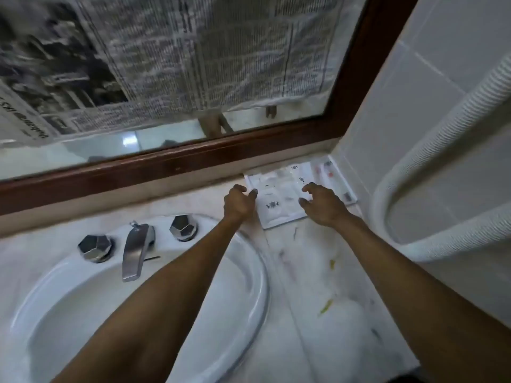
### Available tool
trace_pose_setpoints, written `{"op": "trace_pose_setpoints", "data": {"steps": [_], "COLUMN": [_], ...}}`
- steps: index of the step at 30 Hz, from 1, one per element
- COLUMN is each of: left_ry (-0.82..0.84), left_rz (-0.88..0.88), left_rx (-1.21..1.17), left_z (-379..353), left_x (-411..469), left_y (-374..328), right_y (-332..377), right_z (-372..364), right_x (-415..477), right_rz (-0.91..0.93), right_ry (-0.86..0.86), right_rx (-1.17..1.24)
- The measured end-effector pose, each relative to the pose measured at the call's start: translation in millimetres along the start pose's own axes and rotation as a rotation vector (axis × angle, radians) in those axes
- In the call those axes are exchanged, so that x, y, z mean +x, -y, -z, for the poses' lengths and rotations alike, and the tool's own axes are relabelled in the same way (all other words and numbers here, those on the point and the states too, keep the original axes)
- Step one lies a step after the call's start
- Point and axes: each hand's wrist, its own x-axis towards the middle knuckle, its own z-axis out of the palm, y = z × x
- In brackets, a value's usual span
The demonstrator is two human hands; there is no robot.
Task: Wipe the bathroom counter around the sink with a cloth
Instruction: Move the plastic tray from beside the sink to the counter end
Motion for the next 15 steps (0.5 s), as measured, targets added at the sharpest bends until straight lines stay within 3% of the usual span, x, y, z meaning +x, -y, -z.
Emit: {"op": "trace_pose_setpoints", "data": {"steps": [5,15], "left_ry": [-0.040,-0.176], "left_rz": [0.020,0.161], "left_rx": [0.127,-0.049], "left_z": [-23.0,-27.2], "left_x": [3.3,2.4], "left_y": [-1.7,-3.4], "right_y": [-24.6,-31.6], "right_z": [-15.9,-21.9], "right_x": [14.1,17.6], "right_rz": [-0.086,-0.053], "right_ry": [0.005,-0.044], "right_rx": [0.076,0.069]}}
